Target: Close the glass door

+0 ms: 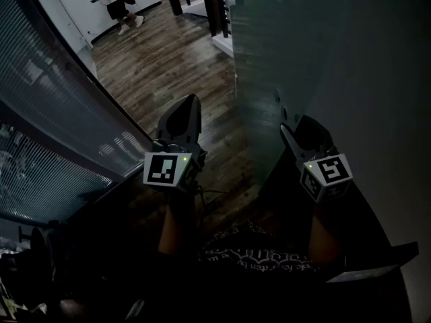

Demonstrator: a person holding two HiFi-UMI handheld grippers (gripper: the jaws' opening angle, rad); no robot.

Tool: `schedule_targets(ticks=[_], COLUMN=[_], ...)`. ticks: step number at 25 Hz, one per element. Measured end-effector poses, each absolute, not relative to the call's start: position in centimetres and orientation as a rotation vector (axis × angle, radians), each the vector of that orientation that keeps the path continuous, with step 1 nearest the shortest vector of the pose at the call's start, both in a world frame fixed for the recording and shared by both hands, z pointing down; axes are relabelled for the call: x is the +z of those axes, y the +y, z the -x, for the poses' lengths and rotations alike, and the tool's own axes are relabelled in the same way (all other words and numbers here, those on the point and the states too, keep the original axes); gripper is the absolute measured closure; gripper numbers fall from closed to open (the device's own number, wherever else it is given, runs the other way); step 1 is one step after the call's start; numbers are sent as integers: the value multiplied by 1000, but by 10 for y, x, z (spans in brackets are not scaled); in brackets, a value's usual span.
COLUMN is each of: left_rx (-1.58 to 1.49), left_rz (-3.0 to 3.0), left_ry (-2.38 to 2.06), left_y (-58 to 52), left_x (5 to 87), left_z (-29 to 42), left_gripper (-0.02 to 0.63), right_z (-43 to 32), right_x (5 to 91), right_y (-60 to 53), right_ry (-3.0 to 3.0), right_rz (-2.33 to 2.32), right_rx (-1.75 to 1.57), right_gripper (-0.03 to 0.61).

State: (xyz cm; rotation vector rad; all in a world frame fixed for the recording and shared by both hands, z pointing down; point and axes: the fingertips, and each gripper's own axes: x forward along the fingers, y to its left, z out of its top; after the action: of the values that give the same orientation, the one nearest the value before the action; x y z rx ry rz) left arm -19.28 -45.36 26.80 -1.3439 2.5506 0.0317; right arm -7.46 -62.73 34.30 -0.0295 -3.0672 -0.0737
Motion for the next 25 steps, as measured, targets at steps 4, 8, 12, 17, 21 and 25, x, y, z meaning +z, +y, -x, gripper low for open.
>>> schedule_targets(ticks=[4,8,12,17,21,25], left_rx=[27,31,23,18,13,2], left_rz=[1297,1255,1211,1144,1077,1019], left_ry=[2572,2586,2601,2627,2654,2682], left_y=[-426,-398,-383,-352,-320,-288], left_x=[261,250,248,240,239,241], left_z=[195,200,201,210,213,219], left_gripper=[612,612,612,612,612,612], right_z=[85,97,108,125,136,148], right_x=[331,321,321,315,314,311], right_y=[-592,-557,-535,-507,-488,-468], right_ry=[-3049,-3040,-3025,-3019,-3021,-3012], right_rz=[142,221,295,372,414,446], right_rx=[-88,-115,-123,-121,-117,-124], right_gripper=[383,384,385,385,385,385])
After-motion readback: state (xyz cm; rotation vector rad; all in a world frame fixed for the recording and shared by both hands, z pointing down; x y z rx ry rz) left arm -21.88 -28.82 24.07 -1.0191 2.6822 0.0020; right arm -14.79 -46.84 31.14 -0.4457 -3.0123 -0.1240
